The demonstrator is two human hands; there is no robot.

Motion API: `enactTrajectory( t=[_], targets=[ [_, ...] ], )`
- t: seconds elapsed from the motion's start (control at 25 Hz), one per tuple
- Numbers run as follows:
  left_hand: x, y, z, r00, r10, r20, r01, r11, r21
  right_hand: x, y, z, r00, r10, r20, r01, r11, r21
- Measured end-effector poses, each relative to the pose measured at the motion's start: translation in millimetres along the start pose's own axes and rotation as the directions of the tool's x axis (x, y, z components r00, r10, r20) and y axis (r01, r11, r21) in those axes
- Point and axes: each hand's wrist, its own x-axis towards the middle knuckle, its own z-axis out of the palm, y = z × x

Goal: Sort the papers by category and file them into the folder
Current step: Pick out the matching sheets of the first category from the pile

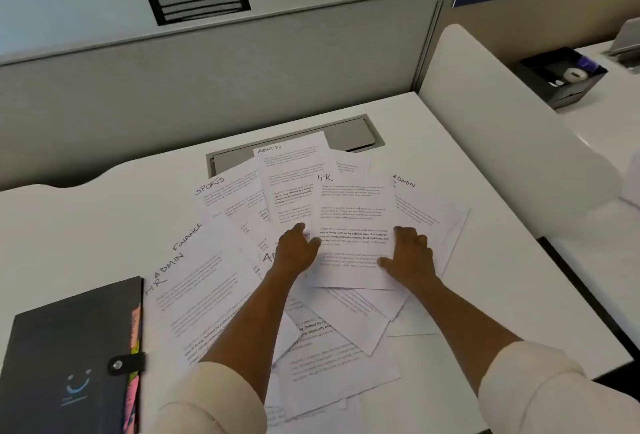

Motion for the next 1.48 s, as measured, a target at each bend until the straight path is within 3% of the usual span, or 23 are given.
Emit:
enactTrajectory(
  t=[0.12,0.28,0.56,0.68,0.8,0.92,1.04,1.2,1.32,1.48],
  targets=[
    [7.9,3.1,7.0,0.995,-0.094,-0.02,0.092,0.993,-0.068,0.8,3.0,5.9,1.0,-0.007,-0.018,0.005,0.995,-0.096],
    [14.0,3.5,12.3,0.989,-0.145,-0.01,0.142,0.977,-0.16,3.1,5.8,9.7,0.999,-0.013,-0.03,0.011,0.996,-0.087],
    [12.3,14.2,18.9,0.994,-0.021,-0.111,0.003,0.988,-0.157,1.4,6.2,9.9,1.0,-0.016,-0.019,0.015,0.997,-0.071],
    [9.3,18.2,19.8,0.991,-0.013,-0.136,-0.004,0.993,-0.122,0.5,6.4,3.9,1.0,-0.016,0.01,0.016,1.0,-0.007],
    [-0.4,14.0,9.3,0.984,-0.03,-0.178,-0.003,0.983,-0.184,-4.7,3.3,-1.7,0.999,-0.01,-0.034,0.015,0.986,0.166],
    [-12.0,-11.2,-7.5,0.985,-0.027,-0.168,-0.025,0.953,-0.301,-13.3,-8.9,-4.7,0.995,0.07,-0.074,-0.025,0.869,0.493],
    [-28.5,-46.1,-23.4,0.986,-0.109,-0.127,0.037,0.882,-0.47,-22.8,-27.1,-6.7,0.984,0.165,0.062,-0.154,0.635,0.757],
    [-58.0,-78.1,-35.4,0.976,-0.216,0.002,0.163,0.734,-0.659,-37.0,-46.4,-0.9,0.987,0.0,0.158,-0.131,0.561,0.818],
    [-78.7,-99.9,-36.2,0.975,-0.202,0.091,0.203,0.649,-0.733,-47.7,-55.7,6.8,0.972,-0.118,0.205,-0.124,0.48,0.868],
    [-97.8,-116.8,-27.7,0.982,-0.171,0.085,0.174,0.615,-0.769,-62.8,-66.7,11.3,0.94,-0.214,0.265,-0.146,0.449,0.881]
  ],
)
